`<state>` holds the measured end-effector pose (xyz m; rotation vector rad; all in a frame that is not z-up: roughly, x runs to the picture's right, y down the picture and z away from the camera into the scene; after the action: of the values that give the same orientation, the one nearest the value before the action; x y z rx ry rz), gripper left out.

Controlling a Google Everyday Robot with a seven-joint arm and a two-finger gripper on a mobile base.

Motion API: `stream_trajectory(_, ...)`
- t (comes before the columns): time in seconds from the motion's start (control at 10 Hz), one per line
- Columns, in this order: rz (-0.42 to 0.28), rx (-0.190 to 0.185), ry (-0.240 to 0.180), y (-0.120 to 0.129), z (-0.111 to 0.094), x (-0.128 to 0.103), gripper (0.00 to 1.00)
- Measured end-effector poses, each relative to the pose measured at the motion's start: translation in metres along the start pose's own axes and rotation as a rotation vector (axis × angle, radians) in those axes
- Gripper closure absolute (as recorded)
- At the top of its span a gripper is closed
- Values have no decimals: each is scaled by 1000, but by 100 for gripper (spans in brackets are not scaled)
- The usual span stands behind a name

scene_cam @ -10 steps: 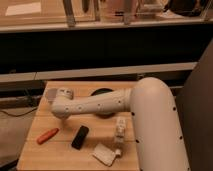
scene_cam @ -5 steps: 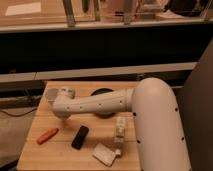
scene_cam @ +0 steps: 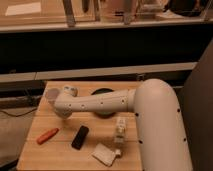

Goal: Drag the pepper across the table

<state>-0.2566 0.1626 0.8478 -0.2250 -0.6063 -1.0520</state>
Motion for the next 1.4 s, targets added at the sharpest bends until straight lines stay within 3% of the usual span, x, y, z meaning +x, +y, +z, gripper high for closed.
stream_trajectory(0.3, 20, 4, -23, -1, -1, -2, 22)
stream_trajectory(0.9, 74, 5, -63, -4, -4, -17, 20)
stream_trajectory(1.4, 186, 18, -145, -14, -2, -31, 20)
